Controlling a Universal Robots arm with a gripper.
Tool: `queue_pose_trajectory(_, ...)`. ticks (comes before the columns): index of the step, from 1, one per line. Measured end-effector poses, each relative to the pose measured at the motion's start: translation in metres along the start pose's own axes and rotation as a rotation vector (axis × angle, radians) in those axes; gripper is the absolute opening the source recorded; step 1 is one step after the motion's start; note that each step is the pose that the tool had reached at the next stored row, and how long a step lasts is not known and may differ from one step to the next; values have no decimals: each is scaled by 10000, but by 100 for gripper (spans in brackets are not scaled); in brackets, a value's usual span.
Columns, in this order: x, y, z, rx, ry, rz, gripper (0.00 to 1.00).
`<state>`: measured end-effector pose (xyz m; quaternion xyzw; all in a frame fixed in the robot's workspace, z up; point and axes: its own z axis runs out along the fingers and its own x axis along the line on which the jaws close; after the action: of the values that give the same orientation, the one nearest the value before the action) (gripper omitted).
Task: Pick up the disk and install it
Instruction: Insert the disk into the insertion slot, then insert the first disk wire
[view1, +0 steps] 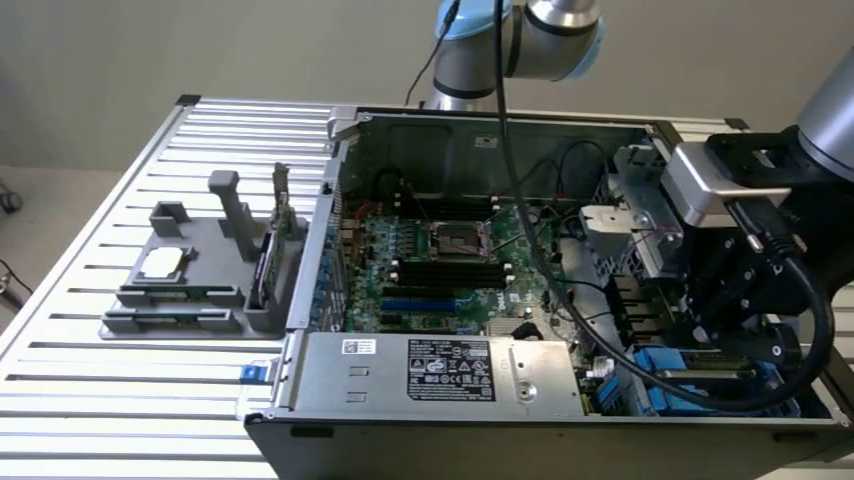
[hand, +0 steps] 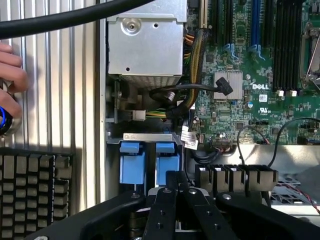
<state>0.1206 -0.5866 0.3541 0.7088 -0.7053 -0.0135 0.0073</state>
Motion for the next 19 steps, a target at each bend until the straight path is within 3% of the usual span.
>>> queue_pose_trajectory(11,-47,-126,-63,-2,1,0,13)
queue_pose_trajectory(19,-47,-133,-66,-26,1,1,13)
